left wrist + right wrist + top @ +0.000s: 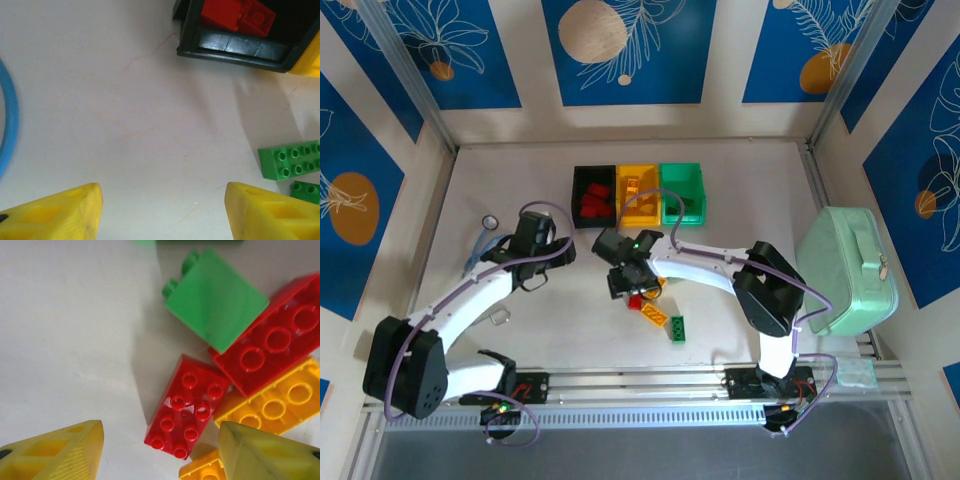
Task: Sort the legos into containers by color
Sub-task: Pick up the lego from the center of the table.
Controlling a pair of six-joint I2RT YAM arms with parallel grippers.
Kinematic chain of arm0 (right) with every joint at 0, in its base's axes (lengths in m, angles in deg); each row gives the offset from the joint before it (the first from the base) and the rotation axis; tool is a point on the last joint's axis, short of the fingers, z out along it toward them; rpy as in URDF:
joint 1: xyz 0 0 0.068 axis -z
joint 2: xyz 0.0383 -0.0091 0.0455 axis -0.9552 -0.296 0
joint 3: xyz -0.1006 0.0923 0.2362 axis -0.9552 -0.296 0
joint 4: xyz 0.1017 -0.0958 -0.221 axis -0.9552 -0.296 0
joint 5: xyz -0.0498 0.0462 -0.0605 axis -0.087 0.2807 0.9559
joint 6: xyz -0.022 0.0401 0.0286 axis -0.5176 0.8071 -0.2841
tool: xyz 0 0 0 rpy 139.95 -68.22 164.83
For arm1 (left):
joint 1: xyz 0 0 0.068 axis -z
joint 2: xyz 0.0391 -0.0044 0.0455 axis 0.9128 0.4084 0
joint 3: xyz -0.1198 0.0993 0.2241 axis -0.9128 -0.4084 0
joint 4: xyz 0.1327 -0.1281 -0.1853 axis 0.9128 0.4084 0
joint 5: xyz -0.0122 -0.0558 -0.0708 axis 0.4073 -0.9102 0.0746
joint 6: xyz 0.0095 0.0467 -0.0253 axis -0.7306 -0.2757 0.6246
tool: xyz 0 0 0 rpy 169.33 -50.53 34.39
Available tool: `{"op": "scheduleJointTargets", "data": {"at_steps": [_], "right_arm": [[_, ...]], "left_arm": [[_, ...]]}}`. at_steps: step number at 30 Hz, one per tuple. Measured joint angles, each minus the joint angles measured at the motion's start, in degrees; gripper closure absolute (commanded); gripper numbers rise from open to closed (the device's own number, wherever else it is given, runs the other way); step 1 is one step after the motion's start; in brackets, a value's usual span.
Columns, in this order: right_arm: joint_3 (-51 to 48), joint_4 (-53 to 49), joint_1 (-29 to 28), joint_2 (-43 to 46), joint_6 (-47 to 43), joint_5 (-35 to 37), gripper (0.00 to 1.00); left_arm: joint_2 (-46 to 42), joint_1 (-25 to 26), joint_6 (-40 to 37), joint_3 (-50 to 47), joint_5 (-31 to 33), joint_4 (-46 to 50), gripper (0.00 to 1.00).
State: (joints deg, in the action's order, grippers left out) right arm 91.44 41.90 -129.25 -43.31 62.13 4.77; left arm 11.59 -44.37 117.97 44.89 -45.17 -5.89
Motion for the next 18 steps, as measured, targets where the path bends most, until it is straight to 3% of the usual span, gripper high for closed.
{"op": "scheduleJointTargets", "data": {"at_steps": [11, 18], "right_arm": [[15.9, -2.1, 8.2, -10.8, -7.8, -0.3, 0.18], [24.9, -5.3, 9.7, -18.8, -9.8, -0.5, 0.17]], "left_arm": [[-9.0, 0.0, 1.2, -3.7, -0.6, 0.1, 0.33], [-13.1, 0.0, 1.6, -5.3, -0.4, 1.6, 0.33]]}}
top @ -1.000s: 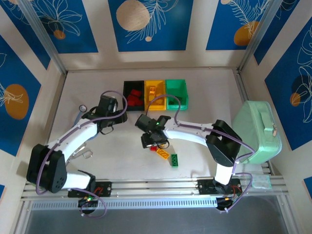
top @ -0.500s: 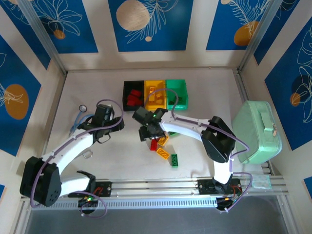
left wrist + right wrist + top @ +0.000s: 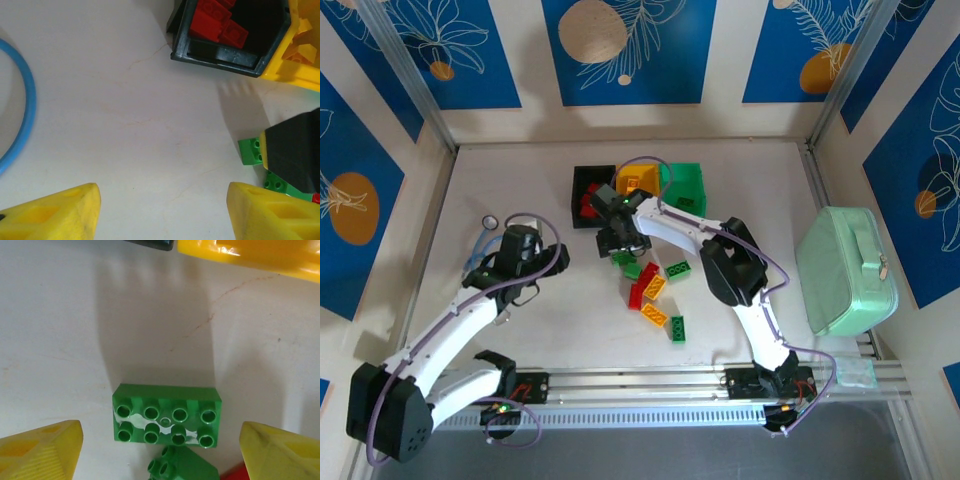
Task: Sort the legos into containers by color
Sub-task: Pick up the lego from the center of the table.
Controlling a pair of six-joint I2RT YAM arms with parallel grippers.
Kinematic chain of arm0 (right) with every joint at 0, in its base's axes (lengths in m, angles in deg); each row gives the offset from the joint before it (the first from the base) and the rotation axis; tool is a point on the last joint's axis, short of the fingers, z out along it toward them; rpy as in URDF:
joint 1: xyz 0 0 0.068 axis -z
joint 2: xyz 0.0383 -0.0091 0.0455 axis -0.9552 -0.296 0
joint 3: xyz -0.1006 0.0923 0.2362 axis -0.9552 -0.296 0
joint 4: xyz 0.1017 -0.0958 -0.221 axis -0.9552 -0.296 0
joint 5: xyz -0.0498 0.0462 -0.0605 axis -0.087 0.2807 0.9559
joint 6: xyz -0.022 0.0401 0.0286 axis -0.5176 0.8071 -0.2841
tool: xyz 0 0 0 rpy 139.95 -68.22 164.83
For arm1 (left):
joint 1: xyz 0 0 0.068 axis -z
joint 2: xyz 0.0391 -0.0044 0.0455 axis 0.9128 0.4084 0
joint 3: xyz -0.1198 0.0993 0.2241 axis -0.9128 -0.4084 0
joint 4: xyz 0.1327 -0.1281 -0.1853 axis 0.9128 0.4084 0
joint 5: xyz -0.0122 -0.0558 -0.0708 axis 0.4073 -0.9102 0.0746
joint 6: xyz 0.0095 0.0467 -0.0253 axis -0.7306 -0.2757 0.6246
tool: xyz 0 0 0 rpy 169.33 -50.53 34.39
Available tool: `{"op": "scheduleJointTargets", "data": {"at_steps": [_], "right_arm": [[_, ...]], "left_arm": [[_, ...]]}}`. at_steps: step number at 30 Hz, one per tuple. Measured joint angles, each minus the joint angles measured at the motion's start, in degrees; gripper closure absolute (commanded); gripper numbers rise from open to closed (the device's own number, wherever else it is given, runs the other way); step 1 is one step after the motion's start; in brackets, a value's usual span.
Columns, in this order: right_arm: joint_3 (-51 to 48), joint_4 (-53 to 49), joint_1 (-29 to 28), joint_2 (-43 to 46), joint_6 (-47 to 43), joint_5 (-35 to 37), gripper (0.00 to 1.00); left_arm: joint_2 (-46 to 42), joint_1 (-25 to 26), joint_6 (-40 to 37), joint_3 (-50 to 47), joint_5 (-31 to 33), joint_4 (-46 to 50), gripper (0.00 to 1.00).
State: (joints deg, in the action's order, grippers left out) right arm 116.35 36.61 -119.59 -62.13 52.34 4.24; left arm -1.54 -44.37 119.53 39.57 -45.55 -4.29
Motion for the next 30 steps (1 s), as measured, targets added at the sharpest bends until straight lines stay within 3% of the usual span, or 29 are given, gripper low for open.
{"op": "scheduleJointTargets", "data": {"at_steps": [17, 22, 26, 30], "right_arm": [[2.0, -2.5, 0.4, -5.6, -0.5, -1.1, 0.22], [2.5, -2.9, 0.4, -6.1, -0.5, -1.2, 0.30], [2.7, -3.3, 0.4, -6.2, -0.7, -1.0, 0.42], [2.8, -3.3, 0.4, -6.1, -0.5, -1.0, 0.43]], "left_arm": [[0.0, 0.0, 0.0, -1.0, 0.0, 0.6, 0.33], [0.0, 0.0, 0.0, -1.1, 0.0, 0.6, 0.33], [0.0, 0.0, 0.0, -1.1, 0.0, 0.6, 0.33], [0.0, 0.0, 0.0, -1.1, 0.0, 0.6, 0.33]]}}
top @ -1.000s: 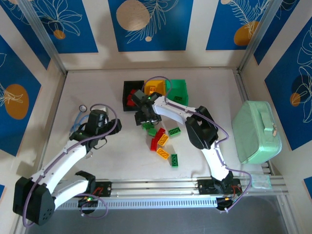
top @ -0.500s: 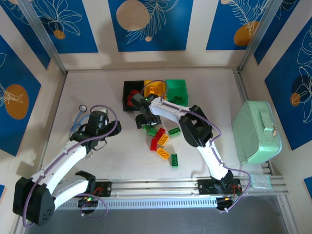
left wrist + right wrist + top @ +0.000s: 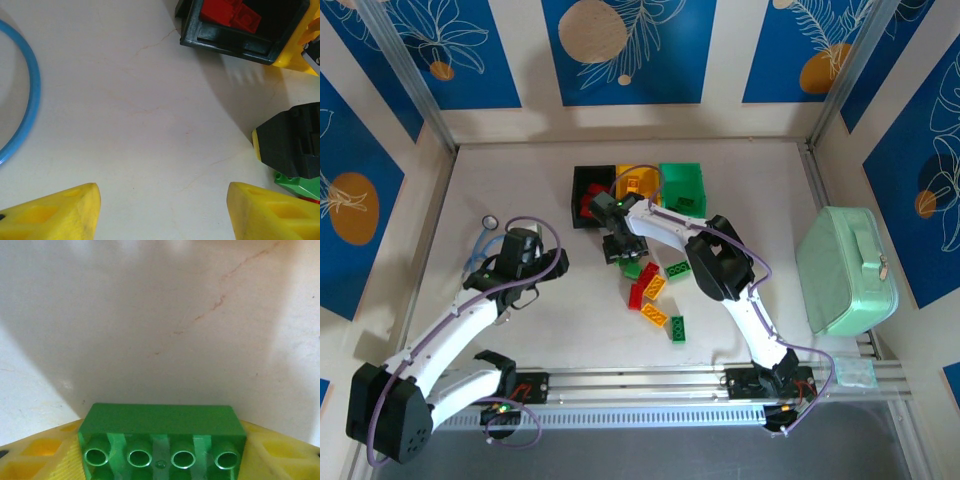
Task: Sort the legos into containers by color
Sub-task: Pick up the lego from the center of the table, then place the lego in the container.
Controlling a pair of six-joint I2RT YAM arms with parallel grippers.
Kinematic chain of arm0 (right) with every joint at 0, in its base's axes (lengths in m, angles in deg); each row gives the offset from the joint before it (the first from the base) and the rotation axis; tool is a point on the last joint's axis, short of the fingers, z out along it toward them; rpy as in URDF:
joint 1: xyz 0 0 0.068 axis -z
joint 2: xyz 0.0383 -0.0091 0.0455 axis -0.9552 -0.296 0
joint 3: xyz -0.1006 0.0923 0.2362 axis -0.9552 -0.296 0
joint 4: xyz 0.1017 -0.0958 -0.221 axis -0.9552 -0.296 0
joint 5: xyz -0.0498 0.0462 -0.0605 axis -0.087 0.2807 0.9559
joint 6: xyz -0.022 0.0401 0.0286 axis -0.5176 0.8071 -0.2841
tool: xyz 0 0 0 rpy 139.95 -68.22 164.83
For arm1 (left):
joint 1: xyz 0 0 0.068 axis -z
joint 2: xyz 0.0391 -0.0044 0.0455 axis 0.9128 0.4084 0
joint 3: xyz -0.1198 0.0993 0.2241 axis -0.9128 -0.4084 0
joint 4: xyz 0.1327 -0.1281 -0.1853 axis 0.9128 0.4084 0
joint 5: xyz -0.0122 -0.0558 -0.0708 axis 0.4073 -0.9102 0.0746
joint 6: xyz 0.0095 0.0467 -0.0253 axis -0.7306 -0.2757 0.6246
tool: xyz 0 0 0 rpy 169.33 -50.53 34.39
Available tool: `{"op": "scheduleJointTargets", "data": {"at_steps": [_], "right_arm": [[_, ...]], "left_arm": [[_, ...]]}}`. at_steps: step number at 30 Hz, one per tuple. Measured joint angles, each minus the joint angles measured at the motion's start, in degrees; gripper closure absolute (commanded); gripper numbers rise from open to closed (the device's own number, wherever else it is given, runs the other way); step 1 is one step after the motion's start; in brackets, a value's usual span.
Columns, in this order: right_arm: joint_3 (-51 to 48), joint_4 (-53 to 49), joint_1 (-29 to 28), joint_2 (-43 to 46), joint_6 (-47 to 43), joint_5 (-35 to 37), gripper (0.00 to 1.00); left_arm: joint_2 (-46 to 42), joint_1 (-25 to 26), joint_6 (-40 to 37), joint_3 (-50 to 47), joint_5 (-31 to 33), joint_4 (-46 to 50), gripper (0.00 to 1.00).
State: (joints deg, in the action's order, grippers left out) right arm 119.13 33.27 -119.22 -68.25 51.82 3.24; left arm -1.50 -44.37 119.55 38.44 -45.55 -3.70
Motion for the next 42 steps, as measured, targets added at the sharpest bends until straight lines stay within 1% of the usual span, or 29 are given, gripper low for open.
{"op": "scheduleJointTargets", "data": {"at_steps": [5, 10, 15, 20, 27, 32, 36, 42], "right_arm": [[0.0, 0.0, 0.0, 1.4, -0.1, 0.0, 0.43], [-1.3, 0.6, 1.1, 8.2, -0.2, 0.0, 0.43], [-2.9, 1.5, 4.6, 16.0, -0.9, 0.3, 0.43], [-4.7, 1.7, 10.2, 19.3, -1.7, 0.8, 0.42], [-7.1, 2.0, 17.7, 19.4, -2.5, 0.8, 0.42], [-6.7, 2.5, 20.0, 18.6, -2.7, 0.8, 0.42], [-3.6, 2.2, 21.7, 15.0, -3.0, 0.1, 0.42], [4.9, 0.3, 24.3, 8.3, -4.5, -0.2, 0.42]], "left_arm": [[-0.5, 0.1, -0.1, -0.5, -0.1, -1.1, 0.33], [-4.2, 0.9, -0.2, -2.3, -0.1, -2.6, 0.32], [-4.6, 1.4, -0.3, -2.4, 0.0, -3.3, 0.32], [-4.2, 2.1, -0.3, -2.4, 0.0, -3.7, 0.32], [-3.0, 3.1, -0.5, -2.4, 0.0, -4.1, 0.33], [-1.5, 5.0, -0.7, -2.3, 0.7, -4.3, 0.33], [-0.3, 6.5, -1.2, -2.2, 1.4, -4.2, 0.33], [-0.1, 7.9, -1.6, -0.9, 3.0, -3.7, 0.33]]}}
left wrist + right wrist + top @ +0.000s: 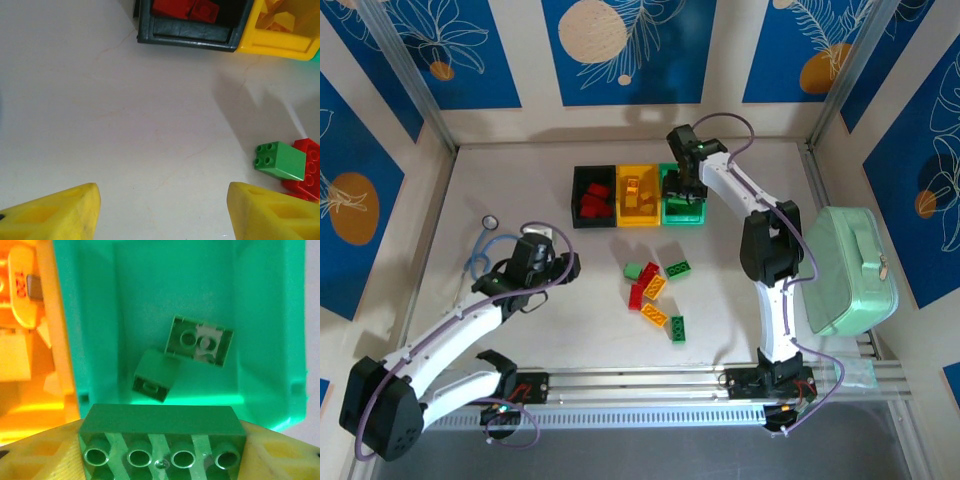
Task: Sort the legos into containers by color
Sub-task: Place the lego in the container, then pick up the lego from the center of the table.
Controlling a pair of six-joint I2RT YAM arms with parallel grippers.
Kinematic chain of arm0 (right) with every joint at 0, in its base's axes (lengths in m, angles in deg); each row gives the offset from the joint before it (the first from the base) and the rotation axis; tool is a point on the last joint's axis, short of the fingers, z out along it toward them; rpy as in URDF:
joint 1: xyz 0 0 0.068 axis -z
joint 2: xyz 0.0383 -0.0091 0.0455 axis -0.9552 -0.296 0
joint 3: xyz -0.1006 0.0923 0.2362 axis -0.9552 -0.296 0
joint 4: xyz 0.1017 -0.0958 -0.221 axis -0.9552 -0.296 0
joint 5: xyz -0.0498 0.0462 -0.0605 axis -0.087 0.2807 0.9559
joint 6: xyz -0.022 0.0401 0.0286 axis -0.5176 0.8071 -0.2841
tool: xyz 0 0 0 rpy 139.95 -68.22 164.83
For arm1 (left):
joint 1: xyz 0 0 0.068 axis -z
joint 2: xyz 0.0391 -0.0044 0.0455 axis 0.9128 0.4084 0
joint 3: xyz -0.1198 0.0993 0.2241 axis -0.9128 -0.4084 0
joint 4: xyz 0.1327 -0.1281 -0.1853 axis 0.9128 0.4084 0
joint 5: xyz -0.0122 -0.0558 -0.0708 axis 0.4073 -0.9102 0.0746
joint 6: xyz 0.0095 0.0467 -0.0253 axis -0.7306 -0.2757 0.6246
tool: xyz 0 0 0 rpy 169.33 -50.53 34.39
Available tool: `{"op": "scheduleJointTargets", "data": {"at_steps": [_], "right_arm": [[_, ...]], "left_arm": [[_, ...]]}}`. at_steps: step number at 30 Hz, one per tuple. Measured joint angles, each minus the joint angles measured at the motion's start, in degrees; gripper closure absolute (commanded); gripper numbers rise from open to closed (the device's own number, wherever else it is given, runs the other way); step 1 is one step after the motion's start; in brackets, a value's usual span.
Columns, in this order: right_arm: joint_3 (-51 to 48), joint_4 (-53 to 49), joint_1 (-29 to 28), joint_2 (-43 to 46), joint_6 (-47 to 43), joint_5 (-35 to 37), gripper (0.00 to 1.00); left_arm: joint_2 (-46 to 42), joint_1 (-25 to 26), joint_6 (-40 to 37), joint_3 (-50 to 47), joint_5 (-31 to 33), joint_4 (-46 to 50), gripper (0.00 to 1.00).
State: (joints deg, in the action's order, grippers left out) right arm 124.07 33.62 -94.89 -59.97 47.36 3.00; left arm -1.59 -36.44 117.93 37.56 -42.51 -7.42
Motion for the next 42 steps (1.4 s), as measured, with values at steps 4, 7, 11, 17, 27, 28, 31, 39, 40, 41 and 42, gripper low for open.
{"op": "scheduleJointTargets", "data": {"at_steps": [4, 7, 11, 17, 27, 28, 31, 39, 40, 41, 42], "right_arm": [[6.3, -2.1, 1.2, -3.2, -0.7, 0.0, 0.40], [11.9, -3.8, 1.5, -6.1, -1.3, 0.0, 0.35], [20.2, -6.7, 1.5, -10.7, -2.3, 0.1, 0.23], [25.2, -10.2, 0.8, -13.4, -2.6, 1.7, 0.20], [13.5, -8.6, -3.0, -6.2, -2.5, 3.9, 0.20], [11.1, -7.8, -3.4, -4.3, -2.5, 3.9, 0.20], [4.8, -5.6, -4.5, 1.2, -2.3, 4.1, 0.20], [-10.5, 0.3, -6.9, 13.5, -0.5, 4.1, 0.20], [-12.6, 1.1, -7.1, 14.6, -0.1, 4.0, 0.20], [-14.6, 1.7, -7.2, 15.7, 0.2, 4.0, 0.20], [-16.3, 2.3, -7.3, 16.6, 0.5, 4.0, 0.20]], "left_arm": [[0.0, 0.5, -0.1, 0.7, 0.7, 0.1, 0.33], [0.0, 1.1, -0.1, 0.9, 1.2, 0.4, 0.33], [0.0, 2.2, -0.2, 1.6, 2.3, 1.5, 0.33], [-0.4, 3.4, -1.0, 2.4, 3.7, 2.0, 0.33], [0.2, 5.0, -1.7, 2.4, 4.3, 2.2, 0.30], [0.9, 5.2, -1.7, 2.5, 4.0, 2.2, 0.29], [3.5, 6.1, -1.7, 2.7, 3.1, 2.0, 0.29], [11.0, 9.4, -2.9, 4.9, -0.5, 0.2, 0.28], [12.2, 9.8, -3.0, 5.4, -1.2, -0.2, 0.28], [13.5, 10.2, -3.0, 5.9, -1.9, -0.9, 0.27], [14.7, 10.5, -3.0, 6.4, -2.8, -1.4, 0.27]]}}
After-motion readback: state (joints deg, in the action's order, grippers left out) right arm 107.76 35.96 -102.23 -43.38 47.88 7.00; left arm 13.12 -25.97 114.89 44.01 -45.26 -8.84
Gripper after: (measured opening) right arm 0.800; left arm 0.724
